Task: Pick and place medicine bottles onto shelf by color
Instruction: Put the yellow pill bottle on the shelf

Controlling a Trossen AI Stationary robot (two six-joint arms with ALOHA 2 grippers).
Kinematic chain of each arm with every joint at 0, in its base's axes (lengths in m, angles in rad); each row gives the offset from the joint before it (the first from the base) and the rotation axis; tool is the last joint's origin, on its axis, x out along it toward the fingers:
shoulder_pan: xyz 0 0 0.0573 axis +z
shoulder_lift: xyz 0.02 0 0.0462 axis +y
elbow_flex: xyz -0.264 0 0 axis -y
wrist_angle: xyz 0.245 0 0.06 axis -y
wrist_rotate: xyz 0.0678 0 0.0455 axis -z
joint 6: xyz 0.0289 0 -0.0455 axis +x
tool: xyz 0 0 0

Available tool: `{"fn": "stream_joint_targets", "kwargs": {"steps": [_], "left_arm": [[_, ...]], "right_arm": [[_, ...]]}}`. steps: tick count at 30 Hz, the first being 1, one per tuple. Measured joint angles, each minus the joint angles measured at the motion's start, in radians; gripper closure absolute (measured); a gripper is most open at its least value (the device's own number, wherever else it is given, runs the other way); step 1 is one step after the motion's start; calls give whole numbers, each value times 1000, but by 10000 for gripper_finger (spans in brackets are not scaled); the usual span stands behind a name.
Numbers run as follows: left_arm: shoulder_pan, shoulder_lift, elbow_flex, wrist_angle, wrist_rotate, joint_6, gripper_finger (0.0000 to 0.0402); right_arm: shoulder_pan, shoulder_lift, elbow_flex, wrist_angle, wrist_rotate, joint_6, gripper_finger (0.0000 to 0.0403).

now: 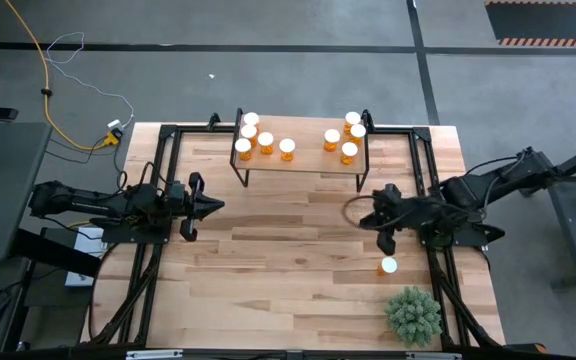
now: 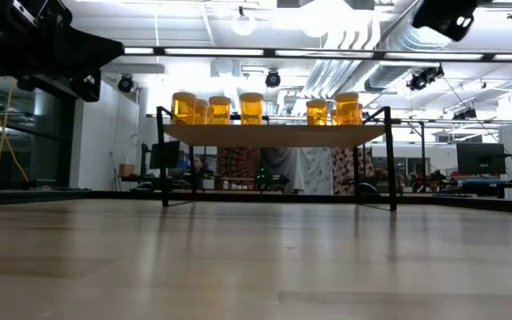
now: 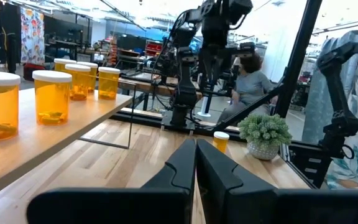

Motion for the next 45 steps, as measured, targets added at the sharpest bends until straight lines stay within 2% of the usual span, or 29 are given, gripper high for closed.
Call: {"fn": "stream_joint_targets", "kwargs": {"steps": [5,9,12,14,18,24,29,31,35,38,45], "left_arm": [[0,0,0,0,0,0,398],[0,0,0,0,0,0,398],[0,0,0,0,0,0,398],[0,0,0,0,0,0,398],[0,0,0,0,0,0,398],[0,0,0,0,0,0,398],[0,0,0,0,0,0,398],[0,0,0,0,0,0,398],[0,0,0,0,0,0,398],[0,0,0,0,0,0,398],[0,0,0,0,0,0,398]], "right_arm": [[18,185,189,-367,-80,219,307],[40,307,237,-568,-185,404,229],[66,380,237,-646,-261,489,168],[90,425,237,-676,-274,542,132],[129,495,237,-649,-321,558,83],[206,523,223,-555,-295,640,66],[298,475,97,-443,-283,817,66],[320,447,54,-368,-247,862,66],[334,412,-4,-343,-188,912,66],[334,408,-39,-353,-189,943,66],[334,410,-109,-229,-208,947,66]]}}
